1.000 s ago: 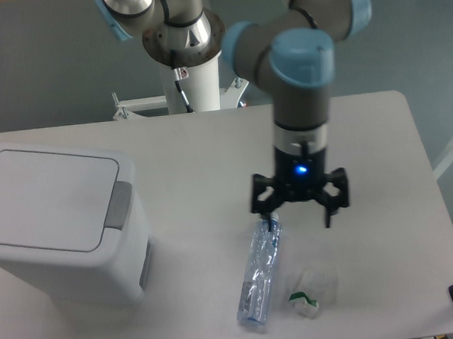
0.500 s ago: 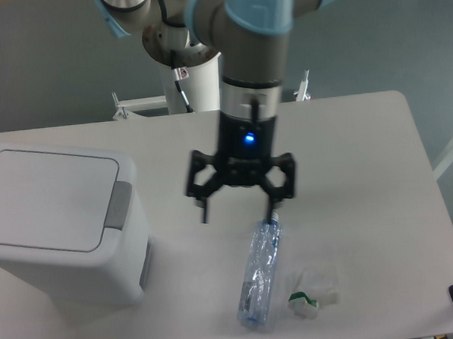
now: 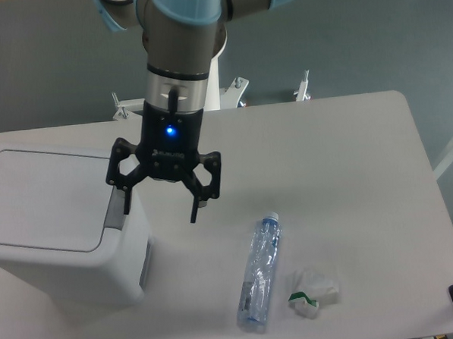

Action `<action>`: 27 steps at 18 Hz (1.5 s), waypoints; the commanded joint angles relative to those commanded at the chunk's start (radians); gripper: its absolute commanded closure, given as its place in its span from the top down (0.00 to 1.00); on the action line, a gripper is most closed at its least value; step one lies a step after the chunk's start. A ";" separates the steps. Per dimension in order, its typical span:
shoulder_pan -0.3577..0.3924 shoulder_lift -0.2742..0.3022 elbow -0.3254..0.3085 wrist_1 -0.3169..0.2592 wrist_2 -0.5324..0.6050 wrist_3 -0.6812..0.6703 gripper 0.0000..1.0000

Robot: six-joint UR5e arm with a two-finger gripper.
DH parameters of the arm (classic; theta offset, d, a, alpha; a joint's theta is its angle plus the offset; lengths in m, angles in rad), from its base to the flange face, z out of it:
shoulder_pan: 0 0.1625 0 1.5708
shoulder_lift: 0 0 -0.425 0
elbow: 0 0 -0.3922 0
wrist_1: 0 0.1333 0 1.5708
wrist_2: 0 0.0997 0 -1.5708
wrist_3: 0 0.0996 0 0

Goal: Open the trash can
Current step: 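Flip the trash can lid up with the gripper at its edge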

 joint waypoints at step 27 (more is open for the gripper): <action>-0.002 0.005 -0.035 0.003 0.009 -0.002 1.00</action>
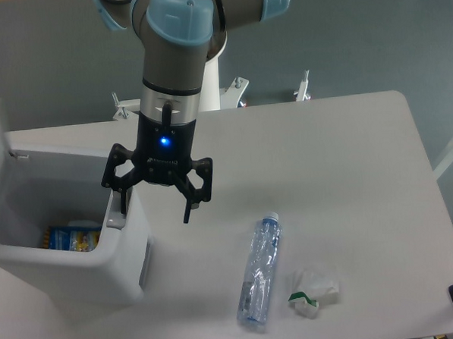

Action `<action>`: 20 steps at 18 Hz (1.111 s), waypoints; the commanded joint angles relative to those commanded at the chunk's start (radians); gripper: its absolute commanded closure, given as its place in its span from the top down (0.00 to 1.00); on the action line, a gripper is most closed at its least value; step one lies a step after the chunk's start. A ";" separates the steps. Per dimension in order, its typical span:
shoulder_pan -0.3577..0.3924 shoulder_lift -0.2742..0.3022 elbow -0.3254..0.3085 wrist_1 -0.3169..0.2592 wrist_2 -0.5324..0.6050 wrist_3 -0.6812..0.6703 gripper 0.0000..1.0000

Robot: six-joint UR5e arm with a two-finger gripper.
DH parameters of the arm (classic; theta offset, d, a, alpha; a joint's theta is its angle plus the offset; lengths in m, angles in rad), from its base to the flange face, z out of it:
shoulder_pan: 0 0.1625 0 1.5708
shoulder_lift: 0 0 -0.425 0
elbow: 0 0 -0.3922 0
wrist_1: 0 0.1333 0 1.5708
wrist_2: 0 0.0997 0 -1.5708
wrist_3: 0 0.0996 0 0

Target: Open the trash can

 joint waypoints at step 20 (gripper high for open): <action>0.313 -0.196 0.098 0.011 0.270 0.424 1.00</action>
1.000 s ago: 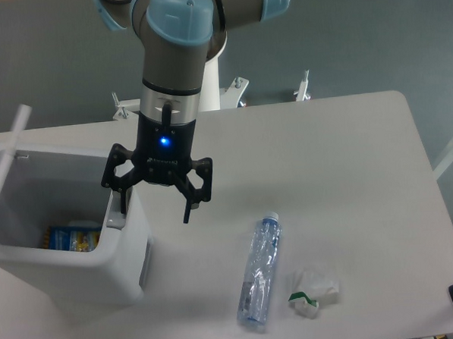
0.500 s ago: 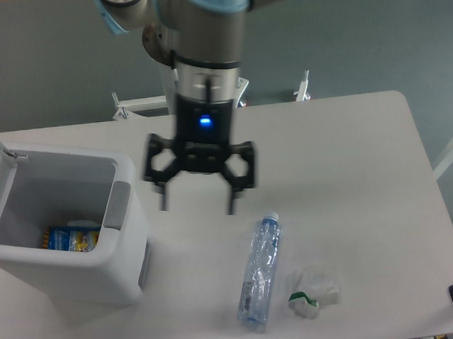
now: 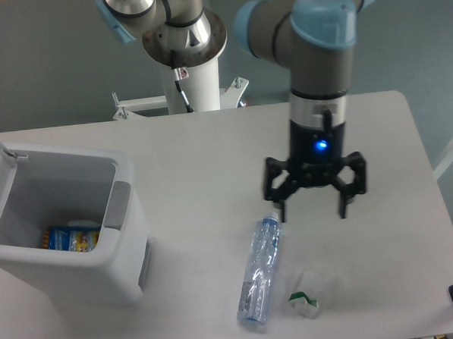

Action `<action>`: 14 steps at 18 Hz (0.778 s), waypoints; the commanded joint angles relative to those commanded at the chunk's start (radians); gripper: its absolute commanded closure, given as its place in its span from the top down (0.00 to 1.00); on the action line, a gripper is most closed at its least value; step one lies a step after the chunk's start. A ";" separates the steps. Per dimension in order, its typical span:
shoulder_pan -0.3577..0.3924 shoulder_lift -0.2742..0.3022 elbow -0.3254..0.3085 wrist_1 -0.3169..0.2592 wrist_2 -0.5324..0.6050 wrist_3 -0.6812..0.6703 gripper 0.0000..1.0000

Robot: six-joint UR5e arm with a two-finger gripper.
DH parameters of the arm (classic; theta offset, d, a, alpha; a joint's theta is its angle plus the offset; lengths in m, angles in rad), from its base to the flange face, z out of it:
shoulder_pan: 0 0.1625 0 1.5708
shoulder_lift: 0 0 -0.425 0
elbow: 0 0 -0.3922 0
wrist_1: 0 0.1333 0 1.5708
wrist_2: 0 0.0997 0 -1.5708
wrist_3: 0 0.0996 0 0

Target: Open the trash can

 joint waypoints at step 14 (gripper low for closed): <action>0.017 -0.052 -0.024 -0.066 0.163 0.298 1.00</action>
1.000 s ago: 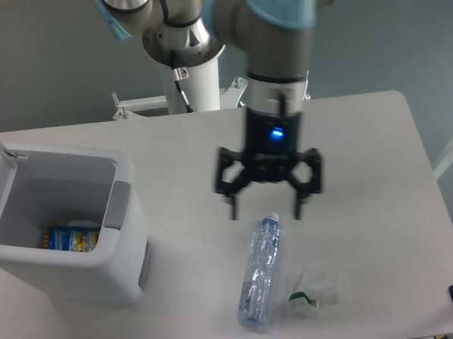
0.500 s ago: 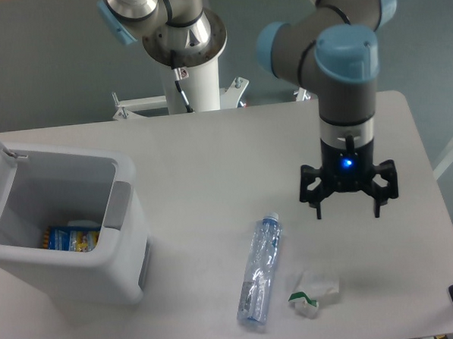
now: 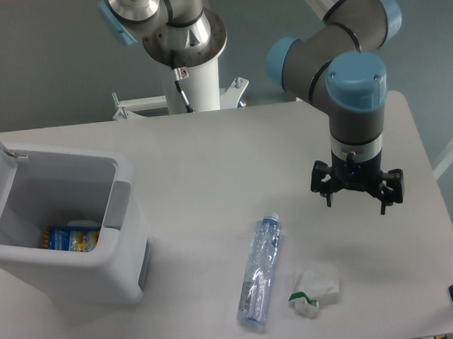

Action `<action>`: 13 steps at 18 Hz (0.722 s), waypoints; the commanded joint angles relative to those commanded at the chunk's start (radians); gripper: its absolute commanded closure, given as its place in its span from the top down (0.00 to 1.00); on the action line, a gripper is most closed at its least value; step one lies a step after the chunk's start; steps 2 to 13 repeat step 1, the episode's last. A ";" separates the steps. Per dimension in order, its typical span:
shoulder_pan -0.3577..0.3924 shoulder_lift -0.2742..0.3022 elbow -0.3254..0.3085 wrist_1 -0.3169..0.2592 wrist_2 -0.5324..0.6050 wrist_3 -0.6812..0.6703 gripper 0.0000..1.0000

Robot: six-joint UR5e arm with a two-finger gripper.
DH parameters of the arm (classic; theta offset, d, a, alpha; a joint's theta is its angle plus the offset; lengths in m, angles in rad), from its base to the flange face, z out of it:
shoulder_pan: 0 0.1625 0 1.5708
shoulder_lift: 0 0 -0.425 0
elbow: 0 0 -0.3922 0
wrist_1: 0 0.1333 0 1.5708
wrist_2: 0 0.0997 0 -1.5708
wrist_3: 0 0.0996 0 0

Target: Open the trash can

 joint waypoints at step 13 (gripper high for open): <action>0.000 -0.002 -0.009 0.000 0.012 0.000 1.00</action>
